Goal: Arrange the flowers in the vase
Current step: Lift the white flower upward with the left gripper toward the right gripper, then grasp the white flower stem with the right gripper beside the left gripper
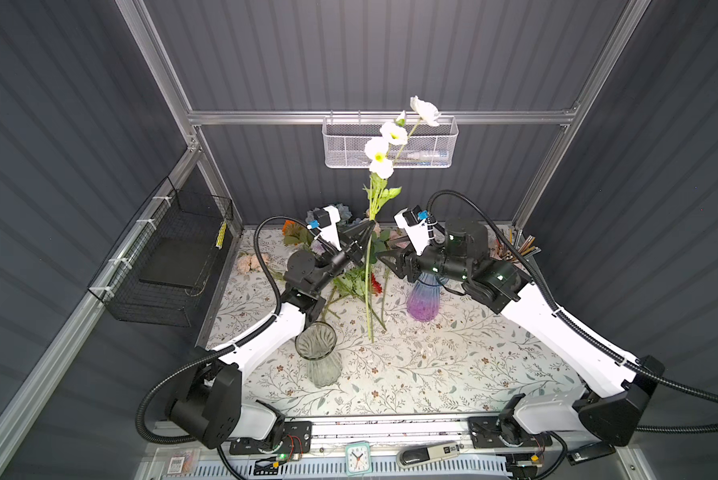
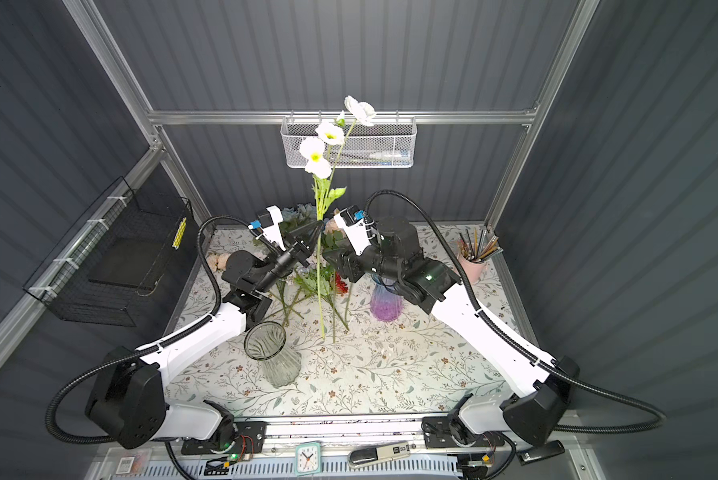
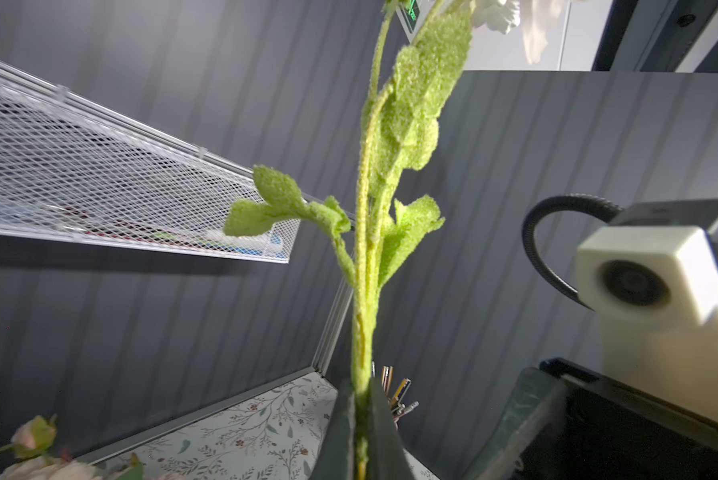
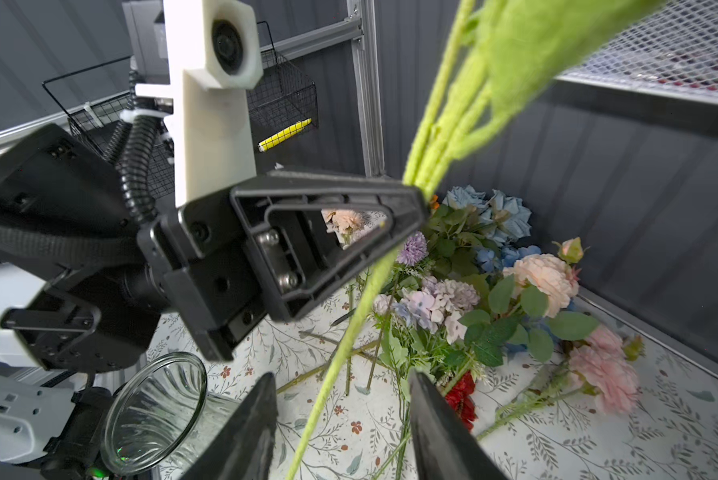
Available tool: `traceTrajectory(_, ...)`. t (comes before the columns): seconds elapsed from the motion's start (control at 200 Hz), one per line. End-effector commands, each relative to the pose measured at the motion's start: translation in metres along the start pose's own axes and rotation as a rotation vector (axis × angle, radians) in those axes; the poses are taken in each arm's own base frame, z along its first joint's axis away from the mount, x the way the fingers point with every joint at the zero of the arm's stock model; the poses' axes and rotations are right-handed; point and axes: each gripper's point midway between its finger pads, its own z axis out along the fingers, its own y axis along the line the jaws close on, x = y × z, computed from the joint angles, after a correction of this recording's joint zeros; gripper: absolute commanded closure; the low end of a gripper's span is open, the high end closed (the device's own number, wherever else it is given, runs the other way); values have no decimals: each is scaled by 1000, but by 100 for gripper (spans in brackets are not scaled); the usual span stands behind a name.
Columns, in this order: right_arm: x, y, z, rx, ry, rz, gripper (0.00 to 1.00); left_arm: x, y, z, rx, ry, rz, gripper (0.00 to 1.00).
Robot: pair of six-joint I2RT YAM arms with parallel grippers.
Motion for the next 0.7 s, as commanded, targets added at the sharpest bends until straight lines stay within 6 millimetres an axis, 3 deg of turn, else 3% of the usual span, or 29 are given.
traceTrajectory(0.0,-5,-4,-1,-35,-33,60,49,-32,-34,6,114,-120,72,100)
traceTrajectory(0.255,7,-23,4,-69,-46,171,50,-18,-48,14,157,-126,62,100)
traceTrajectory(0.6,13,-15,-4,-108,-46,162,51,0,-46,26,168,-102,52,100)
traceTrajectory(0.695,17,-22,-2,-83,-49,166,57,2,-46,28,178,-104,34,100)
